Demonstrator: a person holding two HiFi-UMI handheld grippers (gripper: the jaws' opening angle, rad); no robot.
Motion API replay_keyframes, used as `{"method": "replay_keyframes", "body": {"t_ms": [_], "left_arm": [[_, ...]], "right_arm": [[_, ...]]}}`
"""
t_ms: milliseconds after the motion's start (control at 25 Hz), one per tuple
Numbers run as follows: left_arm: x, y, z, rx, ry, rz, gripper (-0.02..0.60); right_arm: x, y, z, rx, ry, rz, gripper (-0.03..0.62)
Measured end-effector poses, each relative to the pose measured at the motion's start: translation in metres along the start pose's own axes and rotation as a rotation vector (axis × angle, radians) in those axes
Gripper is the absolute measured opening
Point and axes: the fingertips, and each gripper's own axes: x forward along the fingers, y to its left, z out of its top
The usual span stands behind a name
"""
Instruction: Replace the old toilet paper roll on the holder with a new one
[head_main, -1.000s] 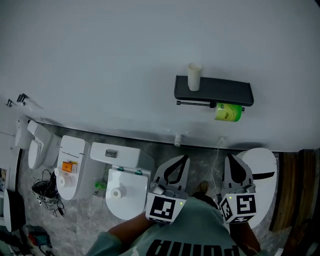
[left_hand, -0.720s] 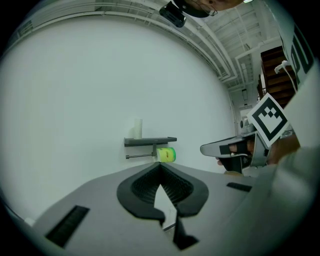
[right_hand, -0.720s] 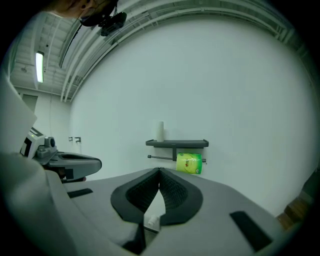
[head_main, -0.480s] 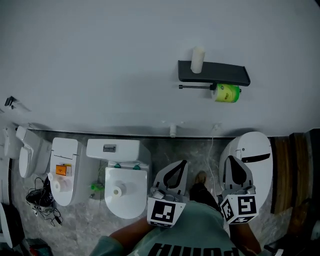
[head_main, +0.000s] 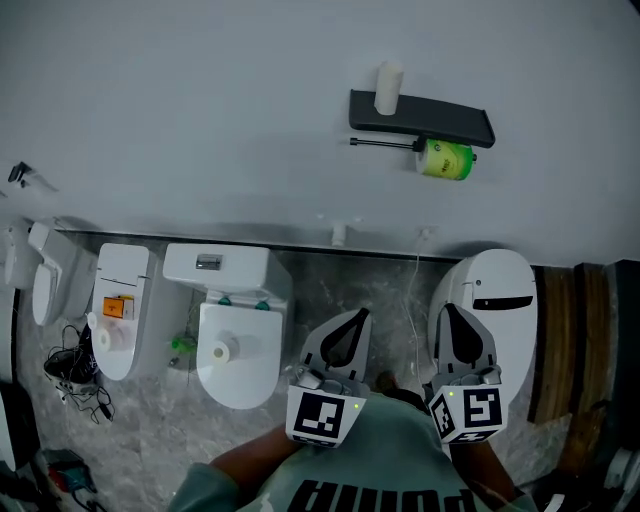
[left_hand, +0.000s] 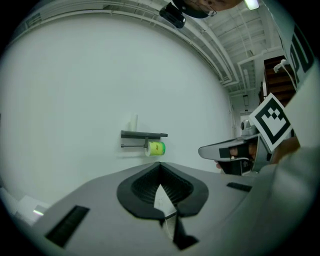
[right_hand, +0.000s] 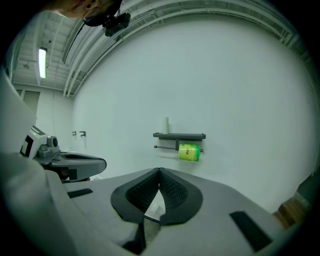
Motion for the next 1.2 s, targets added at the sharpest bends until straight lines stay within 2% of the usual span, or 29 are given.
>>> {"method": "replay_keyframes", "body": {"t_ms": [120,480,640,760,1200], "left_arm": [[0.001,-0.018,0.011,0.000,-0.032,0.028,0.004],[0.001,-0.082,-0.002,-0.013,0.004,0.117,0.004],[-0.006,-0.104,-0.009,0.008,0.004,0.152,0.004],[-0.006,-0.121,-0.017,0.042,0.017,0.150,0.005],[-0.013,-0.130,-0.025,0.028,0.038,0.222,0.003]], "right_arm": [[-0.011,-0.012,0.007,-0.014,-0.022,0.026,0.011],[-0.058,-0.042,-0.015,-0.004,-0.031,0.131,0.011],[-0.073,-0.048,-0.033,0.004,-0.025,0.162,0.011],[-0.077,-0.057,-0.042,0.002,-0.026,0.173,0.011],[-0.088,-0.059,-0.052,-0.019,-0.027,0.234,0.008]]}}
